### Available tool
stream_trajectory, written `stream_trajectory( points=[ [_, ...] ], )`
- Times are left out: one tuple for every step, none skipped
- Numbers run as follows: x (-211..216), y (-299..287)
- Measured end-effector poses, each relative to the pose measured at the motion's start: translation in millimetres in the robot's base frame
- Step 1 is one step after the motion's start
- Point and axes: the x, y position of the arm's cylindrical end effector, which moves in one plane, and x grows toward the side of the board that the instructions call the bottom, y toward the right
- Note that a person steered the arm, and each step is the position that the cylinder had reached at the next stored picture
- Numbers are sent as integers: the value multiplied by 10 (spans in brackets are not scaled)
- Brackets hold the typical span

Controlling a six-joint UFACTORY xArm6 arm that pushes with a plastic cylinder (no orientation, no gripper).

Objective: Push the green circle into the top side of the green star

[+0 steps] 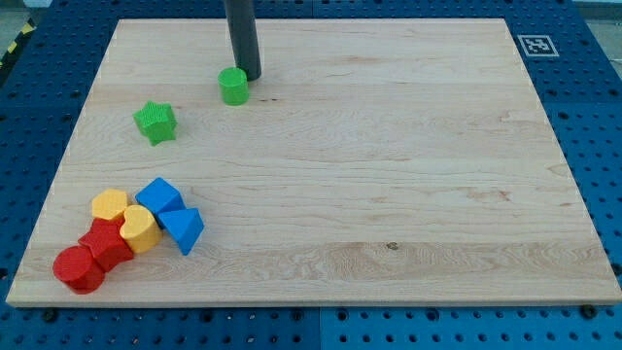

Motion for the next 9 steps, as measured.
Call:
stream_trajectory(
  points=[
    [166,-164],
    [264,-357],
    [303,218],
    [645,196],
    [779,-188],
    [567,-354],
    [414,-199],
    [216,-391],
    [329,-672]
  ],
)
